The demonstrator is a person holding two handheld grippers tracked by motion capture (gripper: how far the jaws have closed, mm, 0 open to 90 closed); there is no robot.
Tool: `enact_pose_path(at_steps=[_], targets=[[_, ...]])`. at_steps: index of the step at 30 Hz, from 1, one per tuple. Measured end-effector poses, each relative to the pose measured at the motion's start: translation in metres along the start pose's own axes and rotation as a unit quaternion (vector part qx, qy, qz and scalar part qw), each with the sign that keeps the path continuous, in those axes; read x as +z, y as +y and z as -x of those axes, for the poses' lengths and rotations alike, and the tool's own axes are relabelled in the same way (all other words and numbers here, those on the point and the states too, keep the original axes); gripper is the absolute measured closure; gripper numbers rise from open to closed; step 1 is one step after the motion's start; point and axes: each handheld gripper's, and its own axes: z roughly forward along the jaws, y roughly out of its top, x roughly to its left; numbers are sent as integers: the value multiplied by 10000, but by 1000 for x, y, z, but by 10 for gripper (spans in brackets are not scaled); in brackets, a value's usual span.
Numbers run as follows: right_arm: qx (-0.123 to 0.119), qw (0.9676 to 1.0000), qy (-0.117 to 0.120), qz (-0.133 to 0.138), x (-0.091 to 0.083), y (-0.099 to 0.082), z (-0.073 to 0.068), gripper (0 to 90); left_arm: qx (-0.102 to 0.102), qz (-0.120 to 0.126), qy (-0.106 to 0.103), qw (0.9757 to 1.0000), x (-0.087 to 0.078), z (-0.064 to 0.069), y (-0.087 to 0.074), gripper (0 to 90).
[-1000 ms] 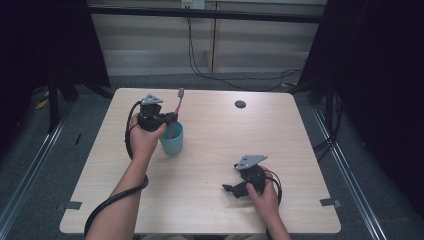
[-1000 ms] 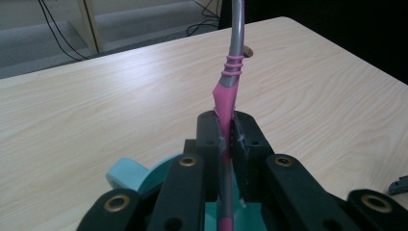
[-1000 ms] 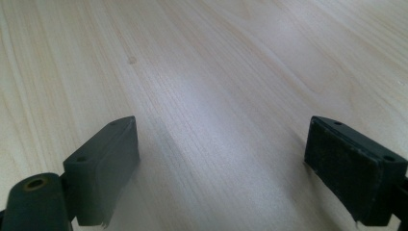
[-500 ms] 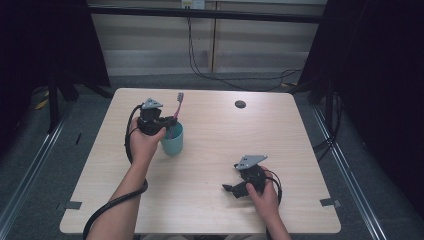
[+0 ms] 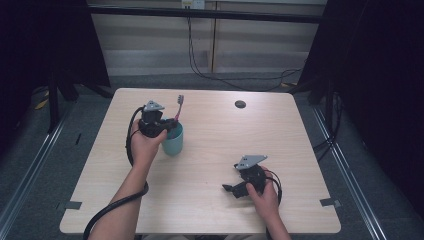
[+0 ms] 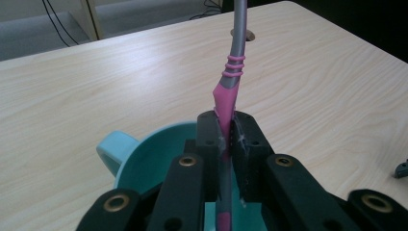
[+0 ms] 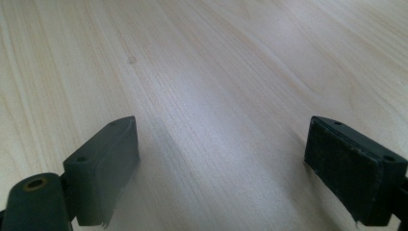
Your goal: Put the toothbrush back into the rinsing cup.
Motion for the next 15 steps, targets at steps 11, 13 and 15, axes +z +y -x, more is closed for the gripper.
enact_pose_path(at_steps=[11, 13, 15], targets=[[-1, 10000, 0, 0, 0, 0, 0, 113, 18, -97, 37, 9999, 0, 1, -3, 823], [-6, 10000, 1, 0, 0, 0, 0, 113, 24, -110, 45, 9999, 0, 1, -4, 824], [-6, 10000, 0, -2, 0, 0, 0, 113, 9, -111, 43, 9999, 0, 1, -4, 823]])
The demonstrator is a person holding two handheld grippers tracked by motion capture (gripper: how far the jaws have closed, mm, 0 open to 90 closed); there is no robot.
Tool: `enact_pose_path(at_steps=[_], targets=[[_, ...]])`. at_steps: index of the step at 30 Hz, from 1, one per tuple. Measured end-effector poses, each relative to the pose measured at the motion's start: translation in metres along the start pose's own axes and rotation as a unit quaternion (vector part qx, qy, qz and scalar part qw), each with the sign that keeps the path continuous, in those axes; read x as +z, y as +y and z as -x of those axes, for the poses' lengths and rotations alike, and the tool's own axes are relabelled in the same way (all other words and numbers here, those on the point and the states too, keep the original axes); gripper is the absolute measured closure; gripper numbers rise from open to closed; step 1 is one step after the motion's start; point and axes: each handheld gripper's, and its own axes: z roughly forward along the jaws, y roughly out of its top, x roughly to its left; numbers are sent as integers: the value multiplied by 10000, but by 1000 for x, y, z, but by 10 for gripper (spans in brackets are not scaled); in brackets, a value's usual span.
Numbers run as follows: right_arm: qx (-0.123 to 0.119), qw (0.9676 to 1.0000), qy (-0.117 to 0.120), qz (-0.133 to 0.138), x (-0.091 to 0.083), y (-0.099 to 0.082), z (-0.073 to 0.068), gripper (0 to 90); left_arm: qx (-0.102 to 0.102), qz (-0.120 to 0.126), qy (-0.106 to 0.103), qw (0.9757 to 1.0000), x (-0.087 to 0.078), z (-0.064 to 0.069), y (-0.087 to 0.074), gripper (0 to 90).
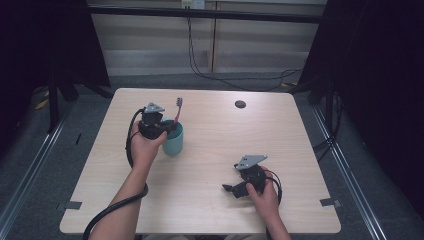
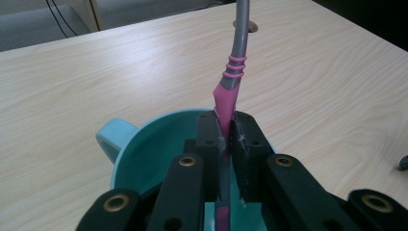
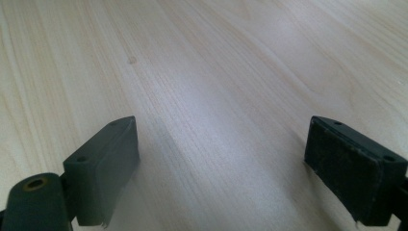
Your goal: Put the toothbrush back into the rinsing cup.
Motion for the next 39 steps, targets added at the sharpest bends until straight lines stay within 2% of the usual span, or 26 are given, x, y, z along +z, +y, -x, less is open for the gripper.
enact_pose_path(at_steps=[31, 33, 39], targets=[[-24, 10000, 22, 10, 1, 1, -1, 112, -48, -258, 119, 9996, 4, 1, -9, 820], [-23, 10000, 23, 10, 1, 1, -1, 112, 0, -326, 140, 9994, 4, 0, -9, 820], [-25, 10000, 29, 8, 2, 1, -1, 112, -36, -364, 147, 9992, 5, -1, -11, 789]])
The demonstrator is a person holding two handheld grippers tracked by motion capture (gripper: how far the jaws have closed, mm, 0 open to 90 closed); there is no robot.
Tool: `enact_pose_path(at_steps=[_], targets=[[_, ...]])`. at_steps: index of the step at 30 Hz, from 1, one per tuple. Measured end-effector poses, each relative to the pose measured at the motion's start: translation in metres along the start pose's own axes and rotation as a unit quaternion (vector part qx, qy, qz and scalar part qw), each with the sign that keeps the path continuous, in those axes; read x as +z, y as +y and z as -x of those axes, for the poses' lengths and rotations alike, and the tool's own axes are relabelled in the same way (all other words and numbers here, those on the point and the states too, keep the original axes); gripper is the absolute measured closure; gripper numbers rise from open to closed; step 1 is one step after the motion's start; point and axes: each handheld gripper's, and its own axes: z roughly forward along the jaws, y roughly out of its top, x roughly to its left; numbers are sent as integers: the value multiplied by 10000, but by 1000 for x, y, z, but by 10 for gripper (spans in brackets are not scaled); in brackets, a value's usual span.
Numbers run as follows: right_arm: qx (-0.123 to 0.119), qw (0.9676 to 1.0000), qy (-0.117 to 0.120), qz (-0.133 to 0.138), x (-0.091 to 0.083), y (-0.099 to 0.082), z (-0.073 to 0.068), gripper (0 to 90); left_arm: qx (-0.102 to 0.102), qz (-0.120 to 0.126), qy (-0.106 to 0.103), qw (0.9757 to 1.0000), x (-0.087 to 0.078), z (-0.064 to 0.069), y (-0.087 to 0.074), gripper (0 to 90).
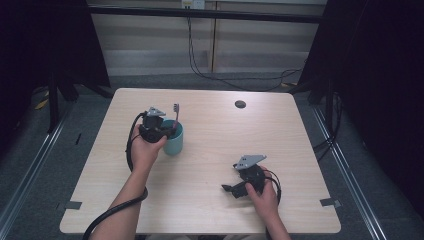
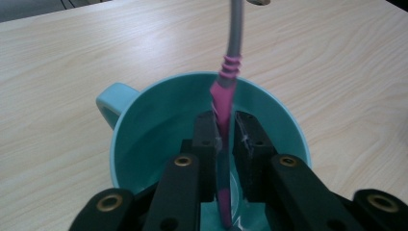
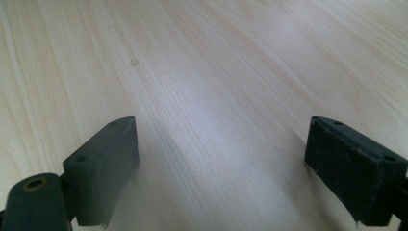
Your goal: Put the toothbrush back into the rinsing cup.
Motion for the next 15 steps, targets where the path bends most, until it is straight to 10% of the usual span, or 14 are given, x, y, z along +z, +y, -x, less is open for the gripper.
enact_pose_path(at_steps=[15], targets=[[-12, 10000, -2, -3, 1, 1, 0, 112, 133, 189, 100, 9997, -10, 0, 2, 493]])
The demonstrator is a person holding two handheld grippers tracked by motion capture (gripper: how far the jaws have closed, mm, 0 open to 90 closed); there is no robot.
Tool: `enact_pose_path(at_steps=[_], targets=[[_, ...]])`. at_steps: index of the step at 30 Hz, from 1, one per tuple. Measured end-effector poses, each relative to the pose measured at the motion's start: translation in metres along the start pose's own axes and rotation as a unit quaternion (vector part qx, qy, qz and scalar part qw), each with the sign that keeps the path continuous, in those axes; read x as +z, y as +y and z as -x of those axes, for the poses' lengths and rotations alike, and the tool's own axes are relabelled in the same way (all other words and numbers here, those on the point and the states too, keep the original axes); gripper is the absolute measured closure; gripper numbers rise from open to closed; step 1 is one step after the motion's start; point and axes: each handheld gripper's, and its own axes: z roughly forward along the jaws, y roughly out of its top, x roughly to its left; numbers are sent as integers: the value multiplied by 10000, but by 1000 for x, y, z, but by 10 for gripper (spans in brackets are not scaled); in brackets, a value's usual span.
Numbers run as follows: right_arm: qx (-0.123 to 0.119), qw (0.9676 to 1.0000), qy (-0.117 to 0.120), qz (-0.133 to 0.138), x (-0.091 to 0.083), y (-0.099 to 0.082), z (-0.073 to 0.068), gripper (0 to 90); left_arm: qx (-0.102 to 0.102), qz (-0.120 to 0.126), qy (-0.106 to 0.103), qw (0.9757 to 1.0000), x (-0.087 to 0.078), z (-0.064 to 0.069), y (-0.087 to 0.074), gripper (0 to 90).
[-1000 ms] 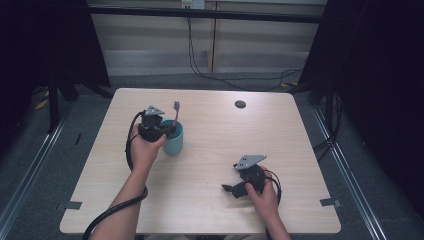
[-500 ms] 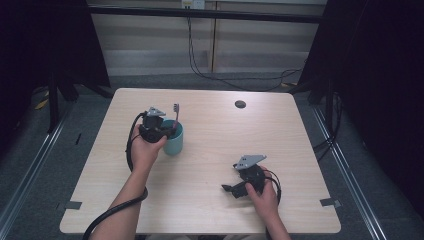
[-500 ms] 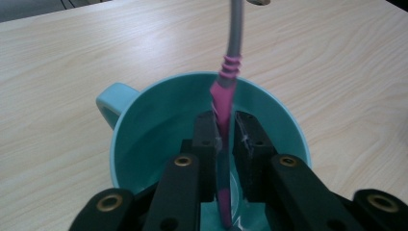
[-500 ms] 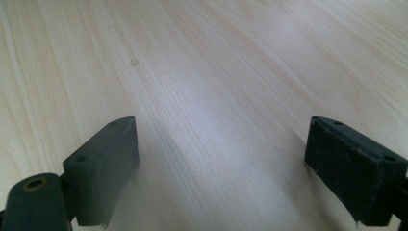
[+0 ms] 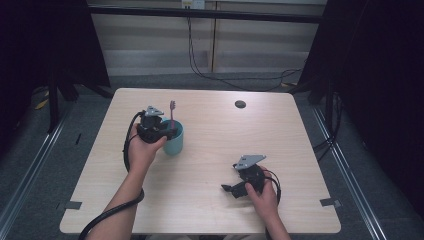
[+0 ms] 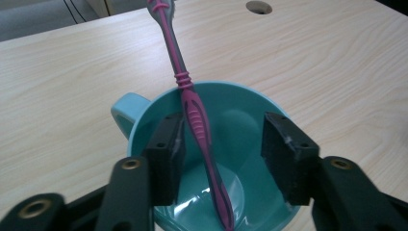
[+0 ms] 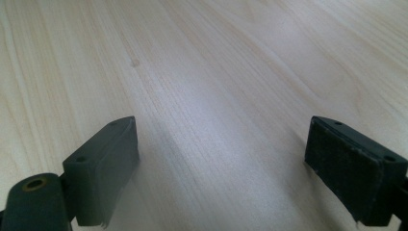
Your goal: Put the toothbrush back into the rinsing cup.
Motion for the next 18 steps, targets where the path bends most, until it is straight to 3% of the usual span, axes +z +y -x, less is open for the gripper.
enact_pose_path(at_steps=[9, 18], targets=[[-5, 10000, 1, -2, 0, 0, 0, 111, -34, 110, -95, 9999, -16, -3, -2, 386], [-12, 10000, 10, -4, 1, 1, 0, 111, -12, 85, -234, 9997, -26, -3, -5, 364]])
